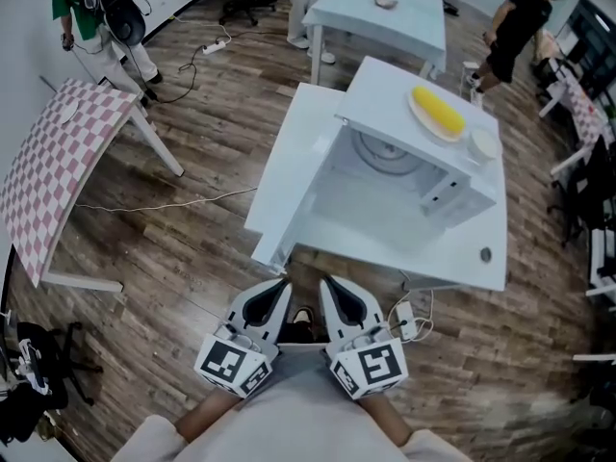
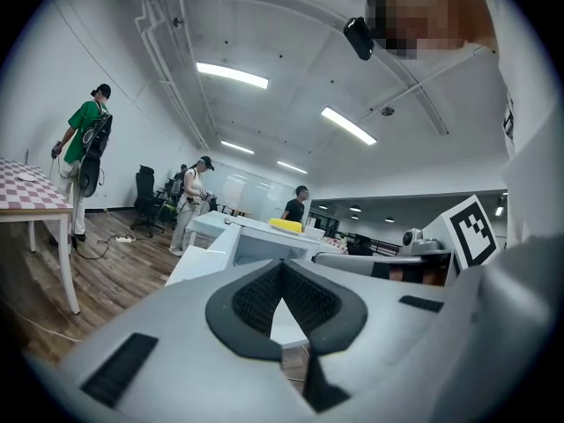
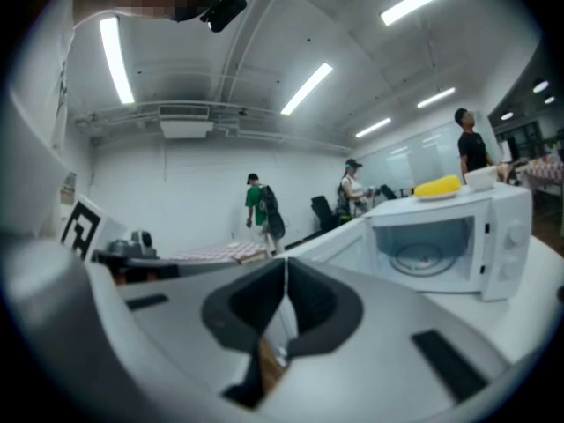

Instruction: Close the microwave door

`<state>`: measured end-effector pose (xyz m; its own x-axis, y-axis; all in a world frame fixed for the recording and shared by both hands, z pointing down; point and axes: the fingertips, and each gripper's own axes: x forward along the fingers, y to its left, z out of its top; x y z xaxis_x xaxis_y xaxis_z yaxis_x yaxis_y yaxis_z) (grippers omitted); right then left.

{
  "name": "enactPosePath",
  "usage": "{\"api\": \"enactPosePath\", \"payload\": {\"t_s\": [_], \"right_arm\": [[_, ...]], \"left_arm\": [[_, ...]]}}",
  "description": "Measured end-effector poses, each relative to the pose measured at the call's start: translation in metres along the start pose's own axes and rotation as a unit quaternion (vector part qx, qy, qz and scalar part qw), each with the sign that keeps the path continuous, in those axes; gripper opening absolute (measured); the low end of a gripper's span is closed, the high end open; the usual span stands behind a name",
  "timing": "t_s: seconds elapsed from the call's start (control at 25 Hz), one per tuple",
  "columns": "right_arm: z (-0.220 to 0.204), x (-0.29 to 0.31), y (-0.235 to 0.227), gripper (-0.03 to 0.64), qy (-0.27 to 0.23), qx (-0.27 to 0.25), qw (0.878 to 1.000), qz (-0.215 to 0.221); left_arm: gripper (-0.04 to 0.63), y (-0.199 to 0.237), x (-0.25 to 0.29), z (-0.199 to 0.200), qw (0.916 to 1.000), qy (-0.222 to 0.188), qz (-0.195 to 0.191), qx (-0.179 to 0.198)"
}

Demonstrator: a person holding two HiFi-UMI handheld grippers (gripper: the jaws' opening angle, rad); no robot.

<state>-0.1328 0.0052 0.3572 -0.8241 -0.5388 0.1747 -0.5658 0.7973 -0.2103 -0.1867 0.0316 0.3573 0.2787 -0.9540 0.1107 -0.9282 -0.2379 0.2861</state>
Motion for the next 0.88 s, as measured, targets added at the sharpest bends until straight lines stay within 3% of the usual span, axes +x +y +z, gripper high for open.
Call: {"api": "enactPosePath", "payload": {"t_s": [0.48, 0.88], "right_arm": [[-0.001, 0.021, 0.007, 0.023, 0.011, -0.001, 1.0, 0.011], [-0.008, 0.02, -0.001, 0.023, 0.024, 0.008, 1.0, -0.002]], "left_arm": [[0.019, 0.079, -0.024, 0.01, 0.9954, -0.02, 0.092, -0.015], [0.019, 0.101, -0.008, -0.02, 0.994, 0.016, 0.107, -0.02]]}}
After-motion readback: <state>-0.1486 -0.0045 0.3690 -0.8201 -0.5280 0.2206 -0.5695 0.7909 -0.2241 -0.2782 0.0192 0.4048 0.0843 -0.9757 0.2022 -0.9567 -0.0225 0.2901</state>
